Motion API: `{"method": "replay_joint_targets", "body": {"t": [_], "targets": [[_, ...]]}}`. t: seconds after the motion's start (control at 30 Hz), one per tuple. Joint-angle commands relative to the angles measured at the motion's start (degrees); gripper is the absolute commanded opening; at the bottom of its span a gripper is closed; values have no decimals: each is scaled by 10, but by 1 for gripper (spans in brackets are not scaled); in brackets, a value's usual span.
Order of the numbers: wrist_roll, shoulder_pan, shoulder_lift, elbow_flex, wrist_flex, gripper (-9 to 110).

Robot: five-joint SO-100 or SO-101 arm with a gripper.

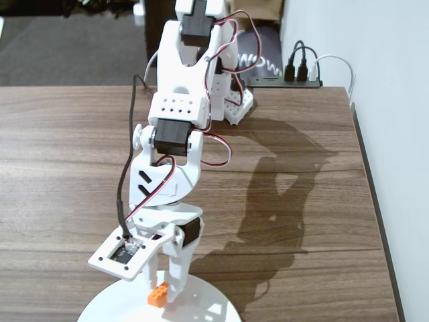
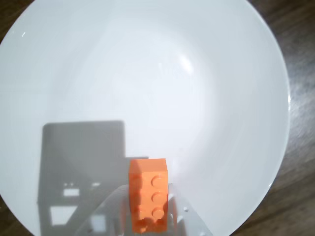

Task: Grasp a lego block and put it on the plate.

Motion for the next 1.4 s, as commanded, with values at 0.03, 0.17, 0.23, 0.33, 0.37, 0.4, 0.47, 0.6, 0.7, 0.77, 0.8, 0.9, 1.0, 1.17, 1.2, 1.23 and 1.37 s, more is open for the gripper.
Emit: {"method": "replay_joint_targets", "body": {"t": [0.03, 0.17, 0.23, 0.33, 0.37, 0.4, 0.47, 0.6, 0.7, 0.77, 0.8, 0.9, 1.0, 1.17, 1.2, 1.23, 1.37], "targets": [[13, -6, 4, -26, 7, 12], [14, -6, 4, -26, 9, 13], [12, -6, 5, -26, 10, 14], [10, -4, 13, -26, 17, 14], [10, -4, 18, -26, 22, 14], [10, -4, 26, -26, 33, 14], [12, -4, 52, -25, 64, 14], [14, -11, 116, 4, 103, 14], [13, -19, 170, 54, 108, 14], [11, -25, 207, 91, 112, 13], [11, -28, 224, 108, 116, 13], [17, -38, 282, 158, 132, 7], [28, -46, 336, 206, 145, 1], [70, -57, 432, 301, 149, 1], [84, -61, 453, 321, 148, 1], [99, -65, 473, 339, 148, 1], [165, -77, 559, 410, 149, 1]]}}
